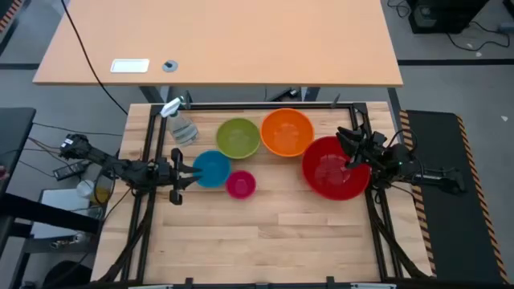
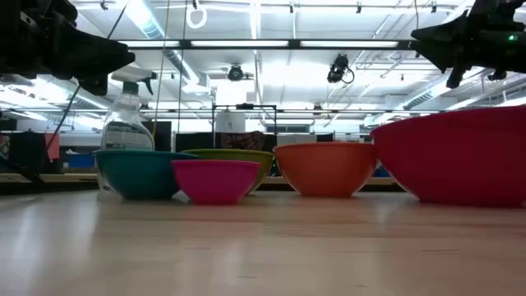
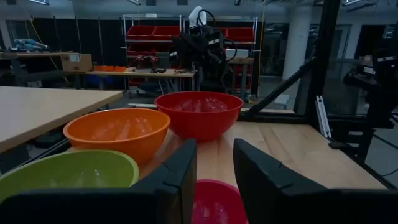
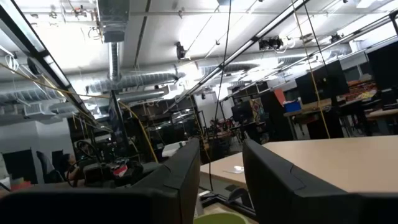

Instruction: Nest bowls inside each other

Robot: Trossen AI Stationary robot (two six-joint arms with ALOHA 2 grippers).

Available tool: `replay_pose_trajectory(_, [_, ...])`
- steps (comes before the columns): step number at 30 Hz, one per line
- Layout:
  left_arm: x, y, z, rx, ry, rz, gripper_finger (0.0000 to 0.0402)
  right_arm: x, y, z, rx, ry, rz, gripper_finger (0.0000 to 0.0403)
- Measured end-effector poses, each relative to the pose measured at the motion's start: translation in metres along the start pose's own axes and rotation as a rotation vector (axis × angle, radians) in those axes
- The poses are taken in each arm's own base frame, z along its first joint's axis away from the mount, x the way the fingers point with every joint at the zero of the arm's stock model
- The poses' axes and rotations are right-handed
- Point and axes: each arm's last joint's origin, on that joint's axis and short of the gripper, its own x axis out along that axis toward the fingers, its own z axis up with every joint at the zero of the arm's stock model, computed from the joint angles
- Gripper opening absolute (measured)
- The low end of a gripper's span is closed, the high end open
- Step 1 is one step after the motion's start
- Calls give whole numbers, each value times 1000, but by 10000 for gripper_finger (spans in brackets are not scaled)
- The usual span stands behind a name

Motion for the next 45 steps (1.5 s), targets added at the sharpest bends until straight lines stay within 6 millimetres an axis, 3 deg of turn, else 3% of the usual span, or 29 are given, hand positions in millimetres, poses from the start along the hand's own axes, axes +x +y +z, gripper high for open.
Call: replay_pose_trajectory(45, [0, 0, 0, -26, -4, 0, 109, 0, 0, 0, 0, -1, 0, 130])
